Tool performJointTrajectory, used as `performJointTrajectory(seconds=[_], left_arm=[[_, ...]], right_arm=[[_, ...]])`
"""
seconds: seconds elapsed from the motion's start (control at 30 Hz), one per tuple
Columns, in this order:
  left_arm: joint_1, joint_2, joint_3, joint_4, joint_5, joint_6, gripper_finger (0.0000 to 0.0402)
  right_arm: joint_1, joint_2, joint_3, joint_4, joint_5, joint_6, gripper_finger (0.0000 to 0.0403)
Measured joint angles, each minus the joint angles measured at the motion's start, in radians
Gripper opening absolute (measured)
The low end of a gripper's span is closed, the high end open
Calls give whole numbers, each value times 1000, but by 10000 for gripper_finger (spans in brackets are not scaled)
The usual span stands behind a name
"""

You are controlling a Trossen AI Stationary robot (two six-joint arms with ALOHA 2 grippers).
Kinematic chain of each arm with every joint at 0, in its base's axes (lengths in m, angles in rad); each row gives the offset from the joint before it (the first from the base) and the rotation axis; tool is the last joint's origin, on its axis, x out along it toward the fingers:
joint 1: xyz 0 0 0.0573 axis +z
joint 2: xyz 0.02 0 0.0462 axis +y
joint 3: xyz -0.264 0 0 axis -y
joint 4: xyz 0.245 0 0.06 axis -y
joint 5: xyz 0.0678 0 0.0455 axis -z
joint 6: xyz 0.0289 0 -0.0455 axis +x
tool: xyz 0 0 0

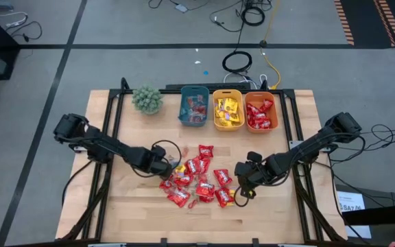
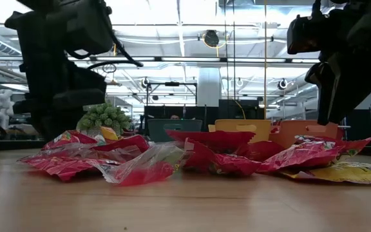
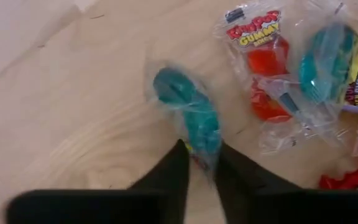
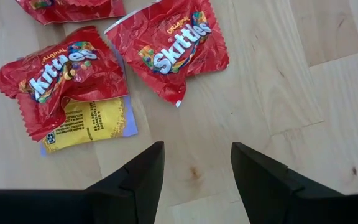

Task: Sort candy
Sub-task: Put the blue gummy into the blue bin

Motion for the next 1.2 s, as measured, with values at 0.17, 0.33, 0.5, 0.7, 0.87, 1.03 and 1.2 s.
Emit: performJointTrajectory(seconds=[0.17, 0.33, 0.5, 0.7, 0.87, 1.03, 1.2], left_arm=[[6, -71, 23, -90, -15, 30, 10], [58, -215, 71, -243, -92, 129, 5], [194, -344, 123, -255, -149, 326, 3], [457, -351, 208, -98, -90, 723, 2], [669, -232, 298, 83, 57, 1000, 1], [792, -24, 457, 119, 200, 1208, 9], [823, 145, 629, 110, 245, 1282, 58]], right_arm=[[9, 0, 0, 1, 0, 26, 177], [13, 0, 0, 1, 0, 30, 177], [13, 0, 0, 1, 6, 47, 177], [4, 0, 0, 3, 8, 55, 177], [-17, 0, 0, 3, 9, 135, 177], [-33, 0, 0, 3, 32, 249, 177], [-35, 0, 0, 3, 112, 391, 177]])
